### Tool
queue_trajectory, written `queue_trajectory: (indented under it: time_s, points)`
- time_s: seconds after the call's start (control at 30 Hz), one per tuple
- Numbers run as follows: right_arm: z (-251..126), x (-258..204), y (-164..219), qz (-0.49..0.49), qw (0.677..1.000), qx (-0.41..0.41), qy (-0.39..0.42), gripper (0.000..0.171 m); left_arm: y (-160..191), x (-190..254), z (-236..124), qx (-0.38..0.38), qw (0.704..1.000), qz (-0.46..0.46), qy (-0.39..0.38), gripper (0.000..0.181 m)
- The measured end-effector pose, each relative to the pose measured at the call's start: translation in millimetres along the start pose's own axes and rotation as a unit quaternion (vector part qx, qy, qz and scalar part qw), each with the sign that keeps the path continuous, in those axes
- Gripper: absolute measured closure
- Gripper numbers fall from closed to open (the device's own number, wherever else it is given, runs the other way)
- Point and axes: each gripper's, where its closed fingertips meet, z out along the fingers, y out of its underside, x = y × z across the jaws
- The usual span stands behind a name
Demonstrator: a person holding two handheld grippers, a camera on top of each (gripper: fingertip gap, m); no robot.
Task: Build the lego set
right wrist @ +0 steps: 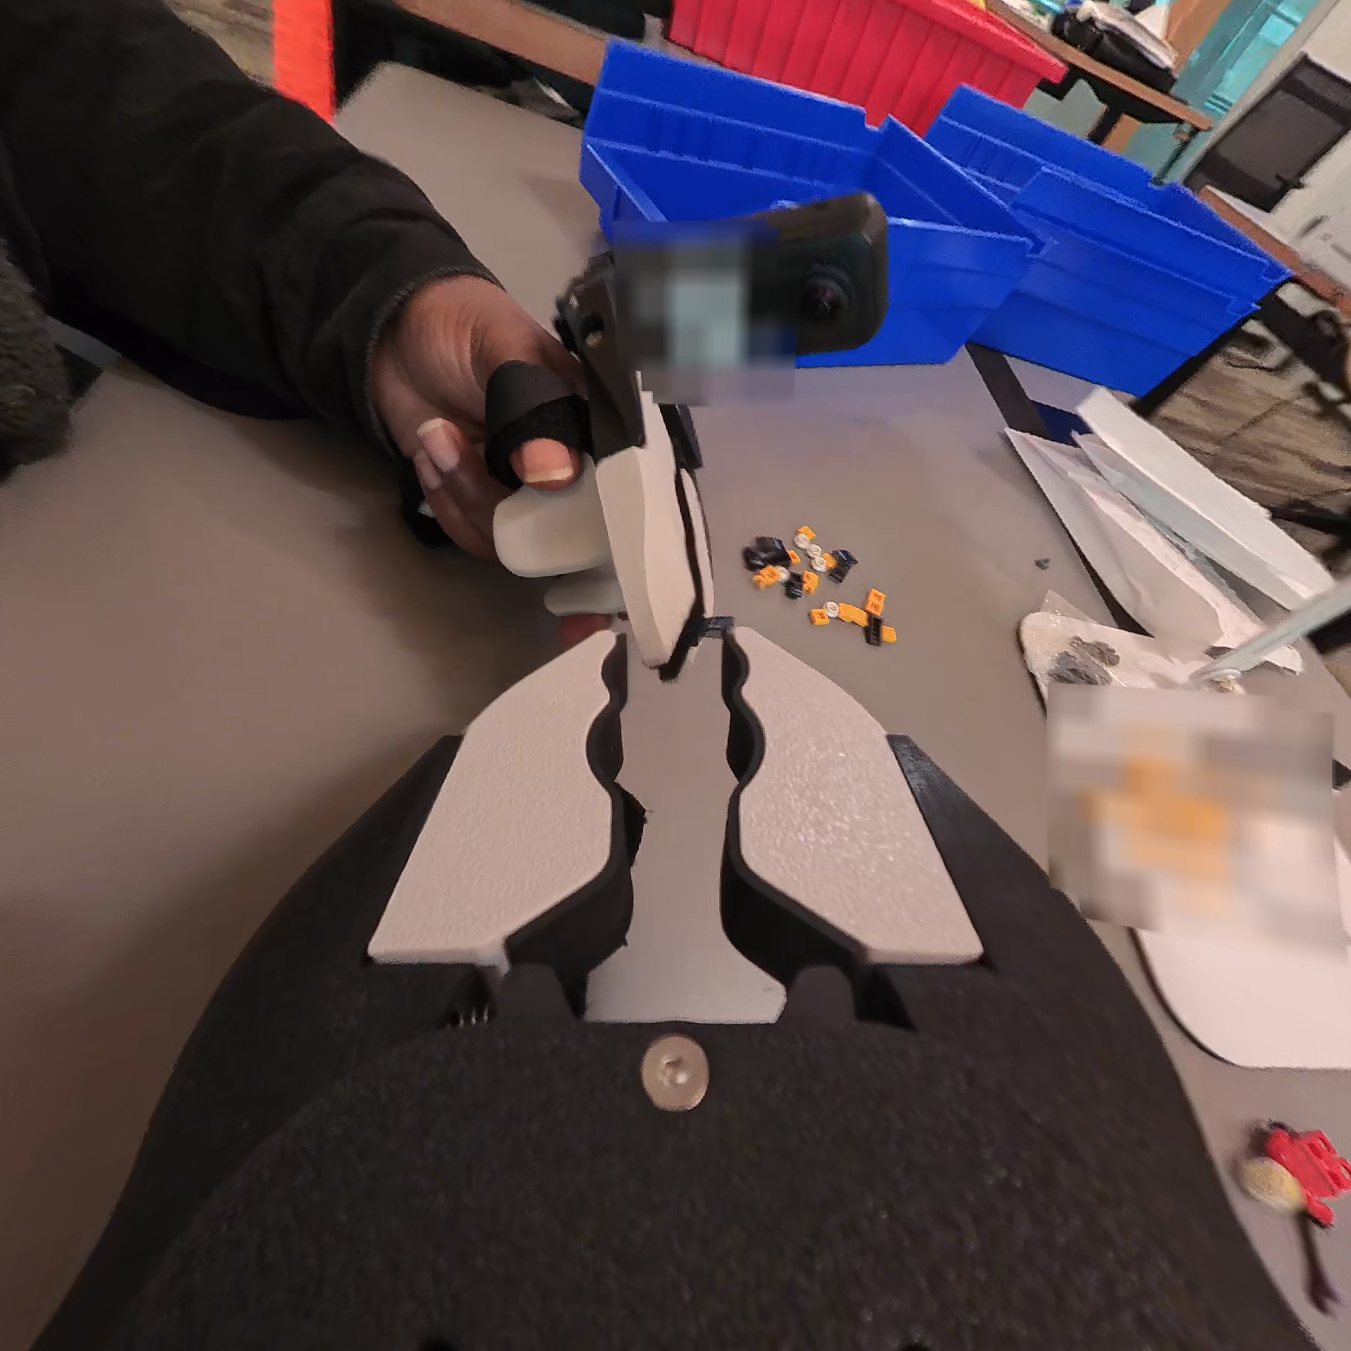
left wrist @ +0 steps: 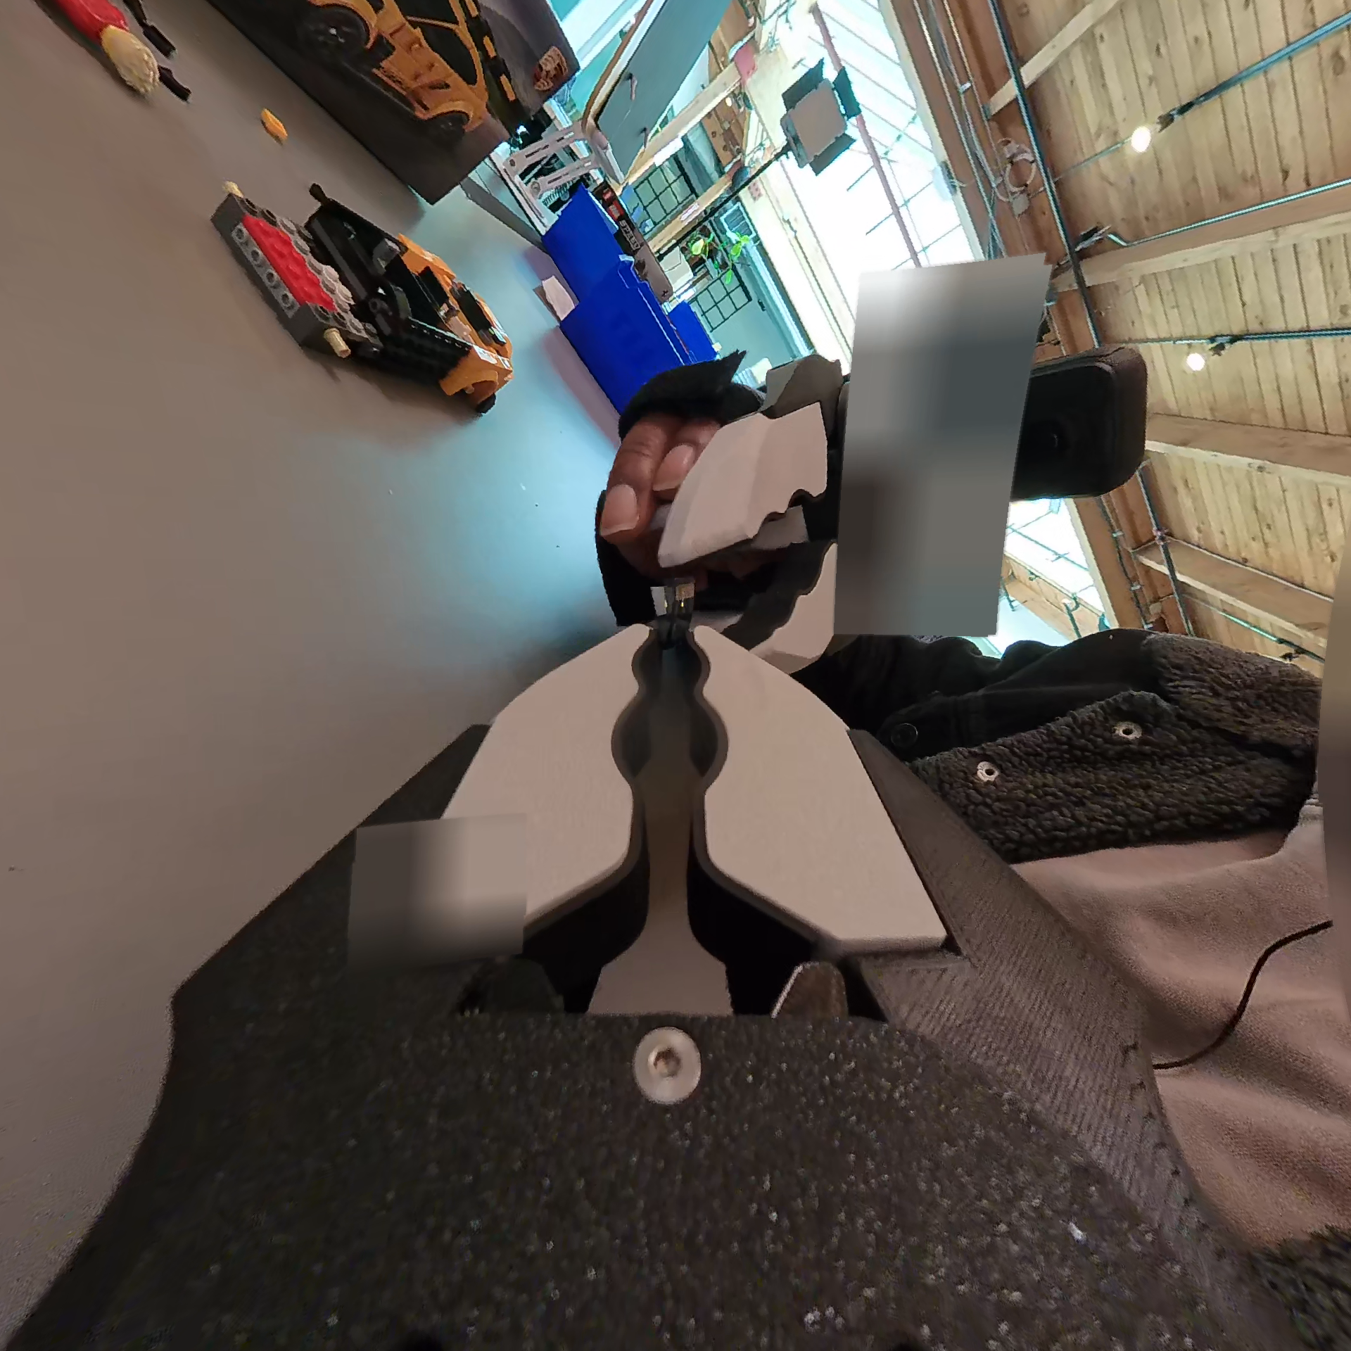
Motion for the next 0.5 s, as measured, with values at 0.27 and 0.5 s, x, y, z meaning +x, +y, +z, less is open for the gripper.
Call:
queue_trajectory:
  time_s: [0.27, 0.5]
  points:
    - [-12, 0, -4, 0.22, 0.969, 0.027, -0.108, 0.153, 15, -1, 8, -0.055, 0.989, 0.119, -0.061, 0.177]
    - [-4, -9, 7, 0.304, 0.94, -0.005, -0.153, 0.167, 23, -4, 11, -0.09, 0.961, 0.232, -0.119, 0.177]
